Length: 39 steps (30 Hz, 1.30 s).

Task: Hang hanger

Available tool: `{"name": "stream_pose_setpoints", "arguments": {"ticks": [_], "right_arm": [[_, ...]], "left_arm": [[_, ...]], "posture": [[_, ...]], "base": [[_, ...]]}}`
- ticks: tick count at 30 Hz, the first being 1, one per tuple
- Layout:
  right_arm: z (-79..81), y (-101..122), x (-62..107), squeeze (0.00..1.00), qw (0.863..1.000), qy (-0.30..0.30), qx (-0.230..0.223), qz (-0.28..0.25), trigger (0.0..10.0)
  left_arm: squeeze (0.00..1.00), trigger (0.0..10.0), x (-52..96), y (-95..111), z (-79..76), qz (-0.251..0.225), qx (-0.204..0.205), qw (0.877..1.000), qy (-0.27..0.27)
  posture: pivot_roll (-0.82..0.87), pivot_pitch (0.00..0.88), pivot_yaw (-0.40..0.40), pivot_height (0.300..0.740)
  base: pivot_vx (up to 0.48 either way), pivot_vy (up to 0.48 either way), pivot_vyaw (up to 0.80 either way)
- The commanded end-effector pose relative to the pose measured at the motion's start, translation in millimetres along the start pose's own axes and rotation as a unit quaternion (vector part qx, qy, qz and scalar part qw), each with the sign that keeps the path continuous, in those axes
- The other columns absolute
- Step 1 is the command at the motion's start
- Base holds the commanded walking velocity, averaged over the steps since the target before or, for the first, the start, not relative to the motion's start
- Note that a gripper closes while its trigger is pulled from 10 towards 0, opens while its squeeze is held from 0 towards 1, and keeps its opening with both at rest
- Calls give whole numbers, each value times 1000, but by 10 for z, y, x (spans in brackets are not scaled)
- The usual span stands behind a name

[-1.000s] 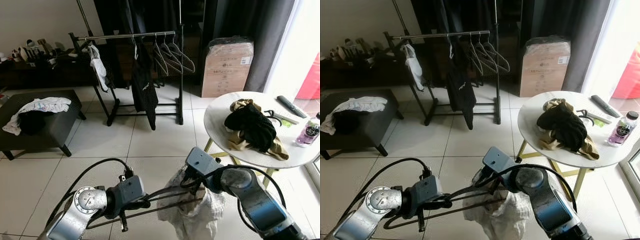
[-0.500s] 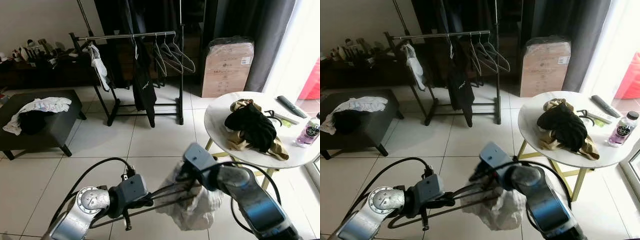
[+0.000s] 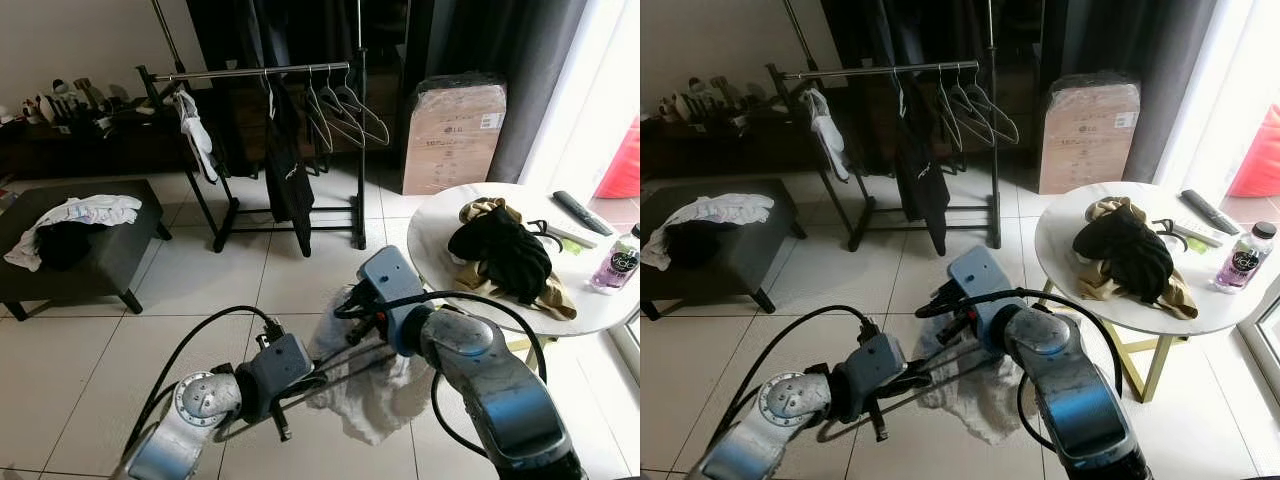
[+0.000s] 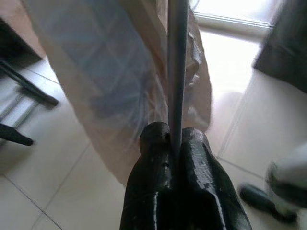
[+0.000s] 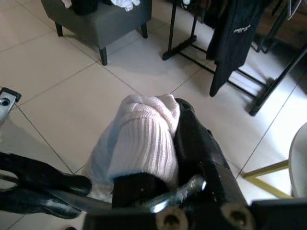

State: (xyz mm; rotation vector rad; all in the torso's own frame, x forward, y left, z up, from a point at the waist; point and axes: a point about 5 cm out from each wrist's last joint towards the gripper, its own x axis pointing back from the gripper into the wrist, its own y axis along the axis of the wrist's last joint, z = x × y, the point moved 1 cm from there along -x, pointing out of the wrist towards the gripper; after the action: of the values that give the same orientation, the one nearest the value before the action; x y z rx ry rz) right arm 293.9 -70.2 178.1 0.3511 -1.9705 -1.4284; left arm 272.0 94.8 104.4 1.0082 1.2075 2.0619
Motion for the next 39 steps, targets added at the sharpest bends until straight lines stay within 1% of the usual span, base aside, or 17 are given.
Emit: {"name": "stream_pose_setpoints", "arguments": {"ticks": [1,2,4,6,7,8,9,10,11,13,19,23,26,28,31,37,39], "right_arm": [[165,-6,-65,0,999,32,13,9,10000],[130,-9,-56,0,1000,19,14,16,10000],[80,-25,-49,0,1000,3,2,22,10000],[60,-32,-48,0,1000,-5,-2,24,10000],[13,-62,-54,0,999,-21,-2,32,10000],[-74,-144,-73,0,997,-56,12,55,10000],[-74,-144,-73,0,997,-56,12,55,10000],[-118,-204,-85,0,995,-72,24,70,10000],[-123,-237,-95,0,994,-72,32,77,10000],[-117,-240,-99,0,994,-69,35,78,10000],[3,-81,-109,0,998,-33,14,46,10000],[22,-40,-115,0,999,-29,4,34,10000],[-27,19,-102,0,999,-40,1,21,10000],[-73,108,-90,0,999,-48,-21,-1,10000],[-96,135,-85,0,998,-52,-29,-10,10000],[-172,82,-73,0,997,-67,-32,-8,10000],[-203,70,-45,0,997,-63,-44,-13,10000]], "left_arm": [[0,10000,-1,525,82,-119,-57,990,46],[0,10000,-8,588,100,-136,-58,987,65],[0,10000,-2,668,86,-153,-72,983,69],[0,10000,2,685,76,-155,-80,982,68],[0,10000,6,687,50,-154,-89,982,59],[0,10000,13,658,-14,-142,-93,985,33],[0,10000,13,658,-14,-142,-93,985,33],[0,10000,22,639,-71,-135,-98,986,13],[0,10000,38,626,-140,-130,-105,986,-9],[0,10000,44,622,-176,-129,-109,985,-18],[0,10000,13,703,-203,-148,-119,982,-9],[0,10000,-1,699,-255,-145,-108,983,-21],[0,10000,11,669,-261,-136,-106,985,-26],[0,10000,24,642,-248,-130,-104,986,-25],[0,10000,33,632,-241,-129,-102,986,-24],[0,10000,45,621,-213,-125,-101,987,-7],[0,10000,48,600,-170,-118,-99,988,12]], "posture": [[-78,90,57,740],[-78,90,56,740],[-80,89,53,740],[-80,89,53,740],[-79,88,54,740],[-76,85,54,740],[-76,85,54,740],[-71,82,56,740],[-69,80,56,740],[-69,80,56,740],[-72,65,54,740],[-74,62,54,740],[-75,60,56,740],[-75,60,55,740],[-72,61,55,740],[-68,61,57,740],[-68,62,57,740]], "base": [[0,0,0],[0,0,0],[0,0,0],[0,0,0],[0,0,0],[0,0,0],[0,0,0],[0,0,0],[0,0,0],[0,0,0],[0,0,0],[0,0,0],[0,0,0],[0,0,0],[0,0,0],[0,0,0],[0,0,0]]}}
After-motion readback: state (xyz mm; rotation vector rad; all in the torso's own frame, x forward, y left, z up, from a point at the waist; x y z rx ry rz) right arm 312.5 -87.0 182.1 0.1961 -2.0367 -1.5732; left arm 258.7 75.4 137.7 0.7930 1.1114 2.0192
